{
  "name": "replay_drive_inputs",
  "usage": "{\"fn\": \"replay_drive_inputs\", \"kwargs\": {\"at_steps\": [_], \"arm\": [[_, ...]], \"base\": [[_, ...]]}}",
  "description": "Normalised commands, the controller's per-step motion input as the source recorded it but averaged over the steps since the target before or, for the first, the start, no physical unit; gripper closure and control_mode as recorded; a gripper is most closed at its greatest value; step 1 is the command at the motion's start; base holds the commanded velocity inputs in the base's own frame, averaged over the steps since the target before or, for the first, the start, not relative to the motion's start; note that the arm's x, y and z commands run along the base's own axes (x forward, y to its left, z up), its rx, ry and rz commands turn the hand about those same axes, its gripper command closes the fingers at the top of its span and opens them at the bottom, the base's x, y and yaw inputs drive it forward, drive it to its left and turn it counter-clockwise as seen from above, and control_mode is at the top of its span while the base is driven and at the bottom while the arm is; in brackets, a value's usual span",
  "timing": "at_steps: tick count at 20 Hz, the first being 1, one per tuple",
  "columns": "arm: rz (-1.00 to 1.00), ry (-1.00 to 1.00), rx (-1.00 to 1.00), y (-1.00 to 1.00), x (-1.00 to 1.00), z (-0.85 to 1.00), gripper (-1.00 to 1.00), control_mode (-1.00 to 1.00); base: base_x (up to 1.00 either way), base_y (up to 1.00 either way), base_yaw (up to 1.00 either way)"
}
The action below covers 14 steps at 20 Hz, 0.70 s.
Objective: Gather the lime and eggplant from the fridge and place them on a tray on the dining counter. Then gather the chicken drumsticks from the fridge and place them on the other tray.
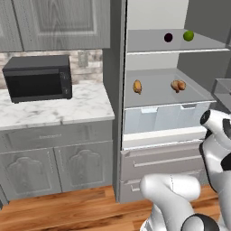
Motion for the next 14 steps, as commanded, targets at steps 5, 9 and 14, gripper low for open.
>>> {"fn": "replay_drive_inputs", "kwargs": {"at_steps": [5,9,14], "arm": [[0.03,0.0,0.0,-0.36,0.0,0.0,-1.0,-1.0],[0.05,0.0,0.0,-0.35,0.0,0.0,-1.0,-1.0],[0.03,-0.01,0.0,-0.32,0.0,0.0,-1.0,-1.0]], "base": [[0.0,0.0,0.0],[0.0,0.0,0.0],[0.0,0.0,0.0]]}}
